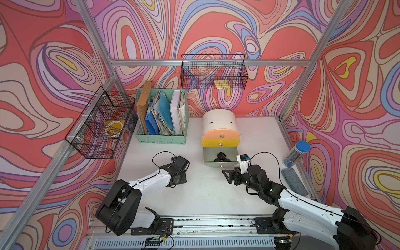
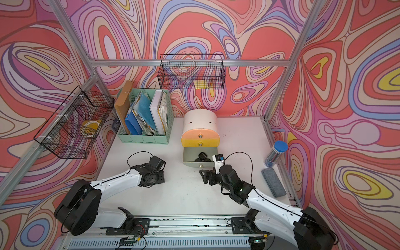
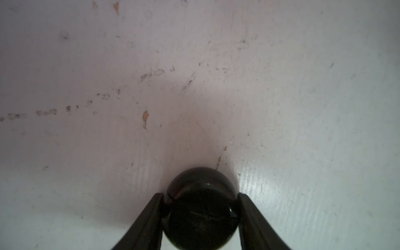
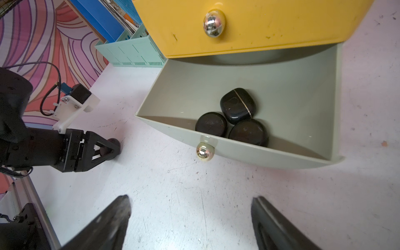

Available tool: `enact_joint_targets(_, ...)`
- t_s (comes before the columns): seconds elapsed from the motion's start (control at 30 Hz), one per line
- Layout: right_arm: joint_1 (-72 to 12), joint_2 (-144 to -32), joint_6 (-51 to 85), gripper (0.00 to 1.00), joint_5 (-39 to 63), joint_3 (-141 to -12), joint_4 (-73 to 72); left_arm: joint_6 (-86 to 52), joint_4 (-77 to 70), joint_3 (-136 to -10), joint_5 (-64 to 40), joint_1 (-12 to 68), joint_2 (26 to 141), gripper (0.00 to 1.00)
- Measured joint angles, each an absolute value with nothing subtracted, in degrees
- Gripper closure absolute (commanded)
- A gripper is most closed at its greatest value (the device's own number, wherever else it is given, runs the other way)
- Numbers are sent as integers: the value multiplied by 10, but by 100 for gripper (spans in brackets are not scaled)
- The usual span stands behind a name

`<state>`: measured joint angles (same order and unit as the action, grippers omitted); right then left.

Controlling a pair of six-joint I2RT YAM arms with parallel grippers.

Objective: Put the bluetooth earphones in the drawer according to color
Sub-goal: Pick up the Bluetooth earphone from the center of the board, then place the bluetooth earphone in the drawer.

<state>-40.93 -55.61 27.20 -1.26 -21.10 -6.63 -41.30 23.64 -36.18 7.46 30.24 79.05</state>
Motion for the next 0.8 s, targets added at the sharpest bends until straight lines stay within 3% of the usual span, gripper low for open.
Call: enact_joint_targets(0.8, -409, -534, 286, 10, -47, -200, -60, -414, 258, -488, 81, 399, 741, 54)
